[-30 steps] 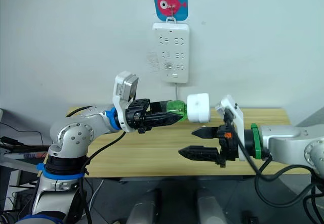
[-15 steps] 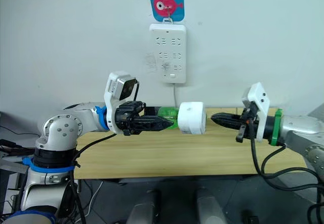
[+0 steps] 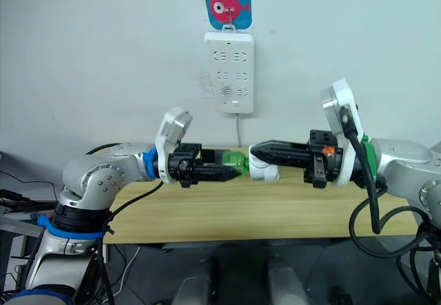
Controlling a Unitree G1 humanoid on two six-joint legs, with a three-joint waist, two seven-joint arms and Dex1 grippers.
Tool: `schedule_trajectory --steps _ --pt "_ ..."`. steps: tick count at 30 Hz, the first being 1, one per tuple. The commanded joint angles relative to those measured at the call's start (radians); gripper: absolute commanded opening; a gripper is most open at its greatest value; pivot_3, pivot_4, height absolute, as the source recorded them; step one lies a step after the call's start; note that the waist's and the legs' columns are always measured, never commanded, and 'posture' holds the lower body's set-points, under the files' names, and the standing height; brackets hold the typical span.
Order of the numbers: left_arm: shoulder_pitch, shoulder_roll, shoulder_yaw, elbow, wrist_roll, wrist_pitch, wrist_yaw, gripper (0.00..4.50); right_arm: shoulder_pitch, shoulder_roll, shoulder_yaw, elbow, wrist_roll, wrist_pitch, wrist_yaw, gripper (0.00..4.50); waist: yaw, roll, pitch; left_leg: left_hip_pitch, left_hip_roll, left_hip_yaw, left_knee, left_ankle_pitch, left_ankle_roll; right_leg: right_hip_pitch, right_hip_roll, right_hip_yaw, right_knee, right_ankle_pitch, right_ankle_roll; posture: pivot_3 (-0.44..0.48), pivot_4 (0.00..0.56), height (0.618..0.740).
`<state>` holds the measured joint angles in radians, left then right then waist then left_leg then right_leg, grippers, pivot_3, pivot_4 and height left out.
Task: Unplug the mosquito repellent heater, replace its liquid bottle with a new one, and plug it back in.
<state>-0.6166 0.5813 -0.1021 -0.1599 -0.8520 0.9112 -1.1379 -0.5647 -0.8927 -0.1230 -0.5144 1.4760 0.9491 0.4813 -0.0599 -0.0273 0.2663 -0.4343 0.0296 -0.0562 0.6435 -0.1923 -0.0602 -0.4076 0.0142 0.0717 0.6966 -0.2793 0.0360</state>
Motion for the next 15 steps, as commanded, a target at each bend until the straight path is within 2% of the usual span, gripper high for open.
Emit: schedule_trajectory --steps 1,7,15 --pt "-0.016 0.003 0.017 -0.060 -0.032 -0.005 -0.038 2.34 -0.017 0.002 0.022 -0.001 -0.080 0.000 0.008 0.00 0.000 0.000 0.000 0.000 0.000 0.000 0.000 0.000 0.000 0.000 0.000 0.000 0.000 0.000 0.000 -0.085 0.179 0.740" --pt "-0.013 0.008 0.034 -0.059 -0.046 0.020 -0.038 2.34 -0.018 0.016 -0.009 0.026 -0.108 -0.002 0.021 0.00 0.002 0.000 0.000 0.000 0.000 0.000 0.000 0.000 0.000 0.000 0.000 0.000 0.000 0.000 0.000 -0.077 0.176 0.740" --pt "-0.008 -0.014 0.065 -0.041 -0.075 0.051 -0.003 2.34 -0.030 -0.015 -0.113 0.092 0.015 0.029 -0.034 0.00 0.002 0.000 0.000 0.000 0.000 0.000 0.000 0.000 0.000 0.000 0.000 0.000 0.000 0.000 0.000 -0.084 0.172 0.740"
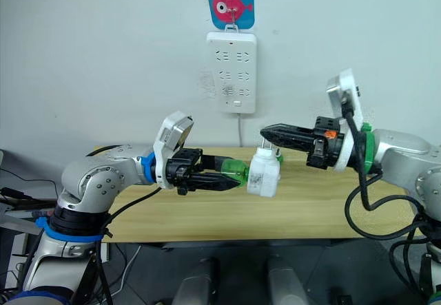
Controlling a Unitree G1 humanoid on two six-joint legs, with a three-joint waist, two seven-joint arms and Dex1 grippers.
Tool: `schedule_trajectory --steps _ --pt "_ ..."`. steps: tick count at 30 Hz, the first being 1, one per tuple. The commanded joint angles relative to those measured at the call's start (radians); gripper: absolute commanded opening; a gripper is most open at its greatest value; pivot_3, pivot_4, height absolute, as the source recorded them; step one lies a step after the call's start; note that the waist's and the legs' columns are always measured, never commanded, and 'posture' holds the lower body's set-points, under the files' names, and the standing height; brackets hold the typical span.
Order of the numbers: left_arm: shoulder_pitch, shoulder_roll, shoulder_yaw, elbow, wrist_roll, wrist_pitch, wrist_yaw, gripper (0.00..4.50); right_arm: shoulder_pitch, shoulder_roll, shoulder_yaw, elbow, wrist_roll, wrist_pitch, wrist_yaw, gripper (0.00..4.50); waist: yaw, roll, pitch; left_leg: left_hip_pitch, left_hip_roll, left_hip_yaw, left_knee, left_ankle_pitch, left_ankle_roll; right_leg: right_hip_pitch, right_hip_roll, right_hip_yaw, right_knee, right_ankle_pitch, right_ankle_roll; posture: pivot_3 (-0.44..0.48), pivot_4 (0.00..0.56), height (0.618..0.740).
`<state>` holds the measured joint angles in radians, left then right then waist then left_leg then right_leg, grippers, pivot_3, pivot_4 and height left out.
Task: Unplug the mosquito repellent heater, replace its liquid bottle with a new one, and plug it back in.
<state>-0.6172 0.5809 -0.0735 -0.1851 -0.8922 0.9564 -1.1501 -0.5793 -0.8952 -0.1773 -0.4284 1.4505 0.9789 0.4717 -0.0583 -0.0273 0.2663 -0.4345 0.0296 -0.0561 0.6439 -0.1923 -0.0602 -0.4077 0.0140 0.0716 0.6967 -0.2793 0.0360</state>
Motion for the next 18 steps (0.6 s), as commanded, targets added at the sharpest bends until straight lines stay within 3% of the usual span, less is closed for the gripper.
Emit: schedule_trajectory --steps 1,10,18 --pt "-0.009 -0.017 0.039 -0.014 -0.038 0.008 0.016 2.34 -0.011 -0.012 -0.067 0.010 0.043 -0.003 -0.037 0.00 0.000 0.000 0.000 0.000 0.000 0.000 0.000 0.000 0.000 0.000 0.000 0.000 0.000 0.000 0.000 -0.084 0.172 0.740" --pt "-0.019 -0.039 0.074 0.000 -0.077 0.042 0.045 2.34 0.148 -0.065 -0.145 -0.026 -0.039 -0.004 -0.023 0.00 0.000 0.001 0.000 0.000 0.000 0.000 0.000 0.000 0.000 0.000 0.000 0.000 0.000 0.000 0.000 -0.089 0.170 0.740" --pt "-0.016 -0.051 0.055 -0.003 -0.062 0.028 0.047 2.34 0.111 -0.051 -0.096 -0.092 0.035 0.002 -0.013 0.00 -0.004 0.001 -0.001 0.000 0.000 0.000 0.000 0.000 0.000 0.000 0.001 0.000 0.000 0.000 0.000 -0.093 0.173 0.740"
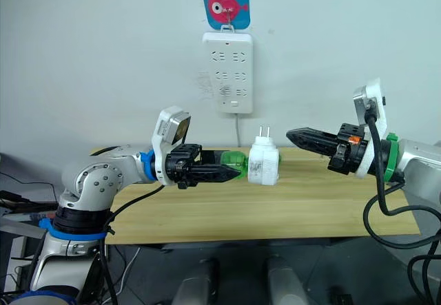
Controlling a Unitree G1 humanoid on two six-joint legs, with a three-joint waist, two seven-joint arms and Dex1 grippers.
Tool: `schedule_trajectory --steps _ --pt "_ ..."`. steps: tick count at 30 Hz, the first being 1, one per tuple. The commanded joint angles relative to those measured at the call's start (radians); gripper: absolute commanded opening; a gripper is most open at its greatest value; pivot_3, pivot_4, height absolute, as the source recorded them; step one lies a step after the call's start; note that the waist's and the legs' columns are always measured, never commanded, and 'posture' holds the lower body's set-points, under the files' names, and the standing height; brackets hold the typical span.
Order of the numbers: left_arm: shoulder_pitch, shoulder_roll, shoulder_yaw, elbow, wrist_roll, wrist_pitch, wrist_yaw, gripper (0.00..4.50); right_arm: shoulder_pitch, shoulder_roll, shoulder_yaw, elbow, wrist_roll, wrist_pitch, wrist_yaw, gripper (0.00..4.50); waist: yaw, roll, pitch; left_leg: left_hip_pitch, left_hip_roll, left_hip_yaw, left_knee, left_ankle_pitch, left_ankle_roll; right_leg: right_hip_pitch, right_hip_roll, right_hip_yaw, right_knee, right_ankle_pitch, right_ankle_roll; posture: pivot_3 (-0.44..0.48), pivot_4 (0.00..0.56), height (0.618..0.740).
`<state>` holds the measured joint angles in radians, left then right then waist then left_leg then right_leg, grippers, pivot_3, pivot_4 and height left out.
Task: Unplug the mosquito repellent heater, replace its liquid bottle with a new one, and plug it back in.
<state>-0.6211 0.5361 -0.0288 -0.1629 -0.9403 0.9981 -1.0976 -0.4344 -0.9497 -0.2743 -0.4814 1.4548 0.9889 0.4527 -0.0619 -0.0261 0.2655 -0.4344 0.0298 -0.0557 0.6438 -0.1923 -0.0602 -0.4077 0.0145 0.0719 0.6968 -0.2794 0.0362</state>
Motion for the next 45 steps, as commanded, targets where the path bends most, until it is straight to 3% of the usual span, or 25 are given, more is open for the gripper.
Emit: schedule_trajectory --steps 1,10,15,23,32,45 --pt "-0.012 -0.008 0.008 -0.026 -0.012 -0.015 -0.006 2.34 -0.044 0.008 0.010 -0.043 0.035 -0.009 0.003 0.00 0.000 0.000 0.000 0.000 0.000 0.000 0.000 0.000 0.000 0.000 0.000 0.000 0.000 0.000 0.000 -0.092 0.173 0.740" --pt "-0.013 -0.021 0.013 -0.033 -0.017 -0.013 0.002 2.34 -0.096 0.038 0.064 -0.060 0.056 -0.012 -0.010 0.00 0.001 0.000 0.000 0.000 0.000 0.000 0.000 0.000 0.000 0.000 0.000 0.000 0.000 0.000 0.000 -0.088 0.174 0.740" --pt "-0.007 -0.024 0.021 -0.029 -0.003 -0.029 0.023 2.34 -0.101 0.021 0.022 -0.030 0.065 -0.018 -0.026 0.00 0.002 0.000 0.000 0.000 0.000 0.000 0.000 0.000 0.000 0.000 0.000 0.000 0.000 0.000 0.000 -0.086 0.173 0.740" --pt "-0.010 -0.035 0.032 -0.030 -0.016 -0.031 0.049 2.34 0.005 -0.055 0.012 -0.043 -0.135 -0.025 0.050 0.00 0.003 0.000 0.000 0.000 0.000 0.000 0.000 0.000 0.000 0.000 0.000 0.000 0.000 0.000 0.000 -0.091 0.175 0.740" --pt "-0.002 -0.030 0.016 -0.040 -0.003 -0.033 0.029 2.34 -0.056 0.026 0.059 -0.076 -0.125 -0.024 0.056 0.00 -0.001 0.000 0.000 0.000 0.000 0.000 0.000 0.000 0.000 0.000 0.000 0.000 0.000 0.000 0.000 -0.090 0.178 0.740" --pt "0.007 -0.034 0.017 -0.026 0.014 -0.056 0.017 2.32 -0.072 0.034 0.076 -0.112 -0.097 0.003 0.066 0.00 0.000 0.000 0.000 0.000 0.000 0.000 0.000 0.000 0.000 0.000 0.000 0.000 0.000 0.000 0.000 -0.093 0.182 0.740"
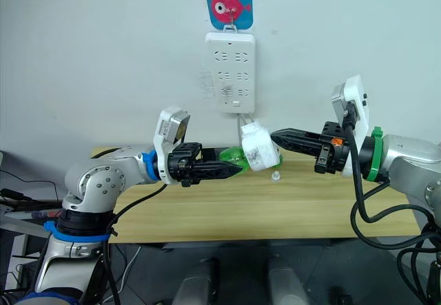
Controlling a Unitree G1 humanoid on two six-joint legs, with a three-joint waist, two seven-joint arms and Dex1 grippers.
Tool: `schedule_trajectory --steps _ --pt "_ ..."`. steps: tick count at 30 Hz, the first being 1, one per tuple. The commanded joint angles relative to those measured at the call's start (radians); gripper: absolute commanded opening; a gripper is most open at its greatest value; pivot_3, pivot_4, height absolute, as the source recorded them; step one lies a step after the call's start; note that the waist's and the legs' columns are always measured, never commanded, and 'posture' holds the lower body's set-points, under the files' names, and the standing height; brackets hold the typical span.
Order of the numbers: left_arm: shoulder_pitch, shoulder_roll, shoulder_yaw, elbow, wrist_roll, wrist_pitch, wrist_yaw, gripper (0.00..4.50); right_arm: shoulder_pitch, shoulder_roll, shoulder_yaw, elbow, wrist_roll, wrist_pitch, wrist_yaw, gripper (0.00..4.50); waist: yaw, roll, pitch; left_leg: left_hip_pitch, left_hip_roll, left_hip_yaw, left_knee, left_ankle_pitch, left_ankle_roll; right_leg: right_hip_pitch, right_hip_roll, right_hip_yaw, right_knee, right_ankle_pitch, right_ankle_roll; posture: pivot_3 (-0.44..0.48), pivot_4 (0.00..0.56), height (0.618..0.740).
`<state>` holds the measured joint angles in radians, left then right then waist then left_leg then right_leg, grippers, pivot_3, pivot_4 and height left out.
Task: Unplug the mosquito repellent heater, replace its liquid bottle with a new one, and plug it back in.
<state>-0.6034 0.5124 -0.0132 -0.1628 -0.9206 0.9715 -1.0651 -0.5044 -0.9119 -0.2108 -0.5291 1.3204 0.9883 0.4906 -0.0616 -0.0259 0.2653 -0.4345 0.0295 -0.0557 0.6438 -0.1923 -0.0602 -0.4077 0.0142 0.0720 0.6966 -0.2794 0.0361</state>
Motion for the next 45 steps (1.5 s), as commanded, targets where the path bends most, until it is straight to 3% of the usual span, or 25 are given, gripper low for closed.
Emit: schedule_trajectory --steps 1,11,15,18,23,27,43,45 --pt "-0.009 -0.010 0.003 -0.024 -0.004 -0.032 -0.017 2.32 0.003 -0.008 0.010 -0.065 0.031 0.004 0.031 0.00 0.000 0.000 0.000 0.000 0.000 0.000 0.000 0.000 0.000 0.000 0.000 0.000 0.000 0.000 0.000 -0.093 0.182 0.740" --pt "-0.002 0.025 0.007 -0.018 0.028 -0.054 -0.052 2.32 0.098 -0.115 -0.066 -0.050 -0.015 0.013 0.087 0.00 0.002 0.000 0.000 0.000 0.000 0.000 0.000 0.000 0.000 0.000 0.000 0.000 0.000 0.000 0.000 -0.091 0.181 0.740" --pt "0.000 0.102 -0.064 -0.036 0.108 -0.124 -0.165 2.32 0.125 -0.157 -0.131 -0.006 0.057 0.044 0.107 0.00 0.002 0.000 0.000 0.000 0.000 0.000 0.000 0.000 0.000 0.000 0.000 0.000 0.000 0.000 0.000 -0.096 0.181 0.740" --pt "-0.015 0.117 -0.088 -0.018 0.138 -0.160 -0.201 2.32 0.127 -0.176 -0.143 0.004 0.092 0.059 0.129 0.54 0.002 0.000 0.000 0.000 0.000 0.000 0.000 0.000 0.000 0.000 0.000 0.000 0.000 0.000 0.000 -0.098 0.179 0.740" --pt "-0.032 0.114 -0.107 -0.009 0.155 -0.173 -0.221 2.32 0.104 -0.196 -0.140 0.008 0.114 0.067 0.148 2.36 0.001 0.000 0.000 0.000 0.000 0.000 0.000 0.000 0.000 0.000 0.000 0.000 0.000 0.000 0.000 -0.105 0.177 0.740" --pt "-0.036 0.114 -0.125 -0.018 0.162 -0.176 -0.242 2.32 0.071 -0.168 -0.116 0.005 0.153 0.056 0.082 3.79 -0.001 0.000 0.000 0.000 0.000 0.000 0.000 0.000 0.000 0.000 0.000 0.000 -0.001 0.000 0.000 -0.107 0.176 0.740" --pt "-0.061 0.091 -0.149 0.000 0.215 -0.229 -0.280 2.32 -0.050 -0.102 0.001 0.061 0.318 0.065 -0.074 3.84 -0.009 0.000 0.000 0.000 0.000 0.000 0.000 0.000 0.000 0.000 0.000 0.000 0.000 0.000 0.000 -0.110 0.169 0.740" --pt "-0.054 0.092 -0.153 0.006 0.237 -0.253 -0.283 2.32 -0.057 -0.114 -0.012 0.080 0.323 0.067 -0.067 3.28 -0.009 0.000 0.000 0.000 0.000 0.000 0.000 0.000 0.000 0.000 0.000 0.000 -0.001 0.000 0.000 -0.107 0.169 0.740"
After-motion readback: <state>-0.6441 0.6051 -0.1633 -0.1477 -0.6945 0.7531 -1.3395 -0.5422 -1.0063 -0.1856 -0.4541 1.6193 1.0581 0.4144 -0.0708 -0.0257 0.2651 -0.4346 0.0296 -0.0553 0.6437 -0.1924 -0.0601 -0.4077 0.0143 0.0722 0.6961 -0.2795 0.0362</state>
